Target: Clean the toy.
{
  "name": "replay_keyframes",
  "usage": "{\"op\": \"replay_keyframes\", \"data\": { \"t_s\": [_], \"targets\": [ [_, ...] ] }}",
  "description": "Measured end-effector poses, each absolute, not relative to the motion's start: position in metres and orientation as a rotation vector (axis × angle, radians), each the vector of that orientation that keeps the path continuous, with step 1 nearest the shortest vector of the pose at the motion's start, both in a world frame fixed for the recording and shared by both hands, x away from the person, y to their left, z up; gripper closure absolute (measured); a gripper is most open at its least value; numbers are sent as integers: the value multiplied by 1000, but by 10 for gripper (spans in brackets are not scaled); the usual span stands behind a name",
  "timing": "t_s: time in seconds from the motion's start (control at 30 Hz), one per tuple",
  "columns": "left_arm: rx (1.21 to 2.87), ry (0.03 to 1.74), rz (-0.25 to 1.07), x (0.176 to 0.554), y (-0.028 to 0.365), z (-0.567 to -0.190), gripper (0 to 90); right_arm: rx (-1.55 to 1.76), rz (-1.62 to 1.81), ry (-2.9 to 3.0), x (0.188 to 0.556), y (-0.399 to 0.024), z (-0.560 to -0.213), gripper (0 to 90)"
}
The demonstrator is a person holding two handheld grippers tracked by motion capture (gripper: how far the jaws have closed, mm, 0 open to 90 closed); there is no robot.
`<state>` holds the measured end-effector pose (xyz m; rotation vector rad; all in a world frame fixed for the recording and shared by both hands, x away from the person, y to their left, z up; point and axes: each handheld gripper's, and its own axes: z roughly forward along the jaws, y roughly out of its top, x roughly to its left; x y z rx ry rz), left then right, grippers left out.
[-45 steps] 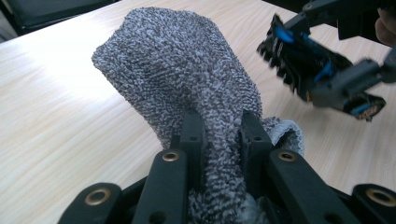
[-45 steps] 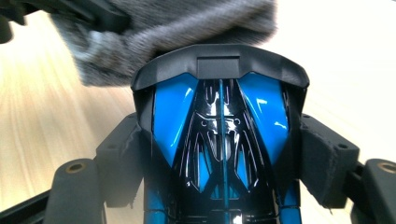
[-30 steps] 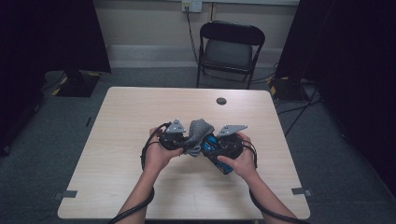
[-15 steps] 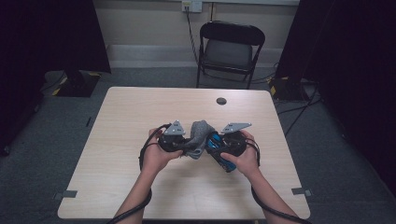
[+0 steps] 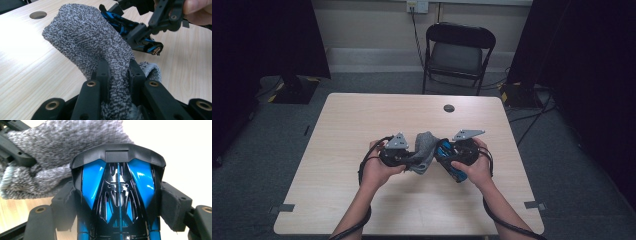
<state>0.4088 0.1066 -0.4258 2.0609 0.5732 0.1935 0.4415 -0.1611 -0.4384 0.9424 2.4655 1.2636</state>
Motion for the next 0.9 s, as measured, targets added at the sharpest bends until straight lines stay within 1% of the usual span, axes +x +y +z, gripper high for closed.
{"op": "replay_keyframes", "data": {
  "t_s": [0.27,0.5,0.73,0.9],
  "targets": [
    [2061,587,173,397,116,-437,755,975,1269,2439,443,-166,-437,254],
    [2070,621,189,390,129,-442,754,1001,1286,2410,445,-174,-433,254],
    [2047,673,215,397,141,-439,754,974,1293,2423,443,-171,-431,254],
    [2028,696,233,407,140,-430,754,943,1289,2446,440,-164,-431,254]
  ]
}}
